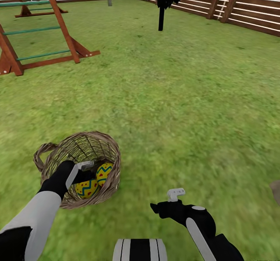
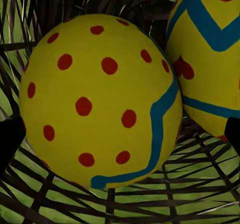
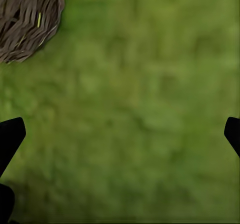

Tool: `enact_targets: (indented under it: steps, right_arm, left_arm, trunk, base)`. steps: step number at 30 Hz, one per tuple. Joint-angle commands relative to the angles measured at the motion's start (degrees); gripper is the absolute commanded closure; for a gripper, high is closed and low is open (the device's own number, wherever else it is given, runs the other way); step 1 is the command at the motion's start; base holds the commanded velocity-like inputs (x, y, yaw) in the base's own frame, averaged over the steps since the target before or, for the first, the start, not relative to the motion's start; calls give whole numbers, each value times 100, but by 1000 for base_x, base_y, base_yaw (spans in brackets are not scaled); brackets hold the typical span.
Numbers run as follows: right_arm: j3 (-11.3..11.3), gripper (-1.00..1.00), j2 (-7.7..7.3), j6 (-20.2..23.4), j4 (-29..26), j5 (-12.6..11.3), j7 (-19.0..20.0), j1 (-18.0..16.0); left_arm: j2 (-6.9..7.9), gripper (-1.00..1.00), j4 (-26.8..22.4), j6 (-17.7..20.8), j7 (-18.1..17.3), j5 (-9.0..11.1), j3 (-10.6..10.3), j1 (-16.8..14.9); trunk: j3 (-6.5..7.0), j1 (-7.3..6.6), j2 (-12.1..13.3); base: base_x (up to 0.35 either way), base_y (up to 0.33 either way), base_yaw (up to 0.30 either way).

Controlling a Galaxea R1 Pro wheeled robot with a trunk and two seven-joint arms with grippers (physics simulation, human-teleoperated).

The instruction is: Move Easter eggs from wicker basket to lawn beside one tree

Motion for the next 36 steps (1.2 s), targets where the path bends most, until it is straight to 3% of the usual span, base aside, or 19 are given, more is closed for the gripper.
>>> enact_targets:
  steps: [1, 10, 14, 36]
  right_arm:
    - [12, -100, -4, 14, -6, -61, -60, -4]
    - [12, -100, -9, 14, -6, -61, -60, -6]
    - [15, -100, -8, 14, -6, -62, -60, -7]
    - [17, -100, -9, 14, -6, -61, -57, -6]
  left_arm:
    - [-1, -100, -13, 27, 14, 40, 11, -1]
    - [-1, -100, -39, 24, 13, 38, 11, 1]
    - [-1, -100, -40, 22, 12, 39, 11, 2]
    - [-1, -100, -41, 29, 11, 44, 11, 2]
  trunk:
    - [-5, -1, -2]
    - [-5, -1, -2]
    - [-93, 9, -7]
    - [-93, 9, -7]
  base:
    - [0, 0, 0]
    - [0, 0, 0]
    - [0, 0, 0]
    - [21, 18, 0]
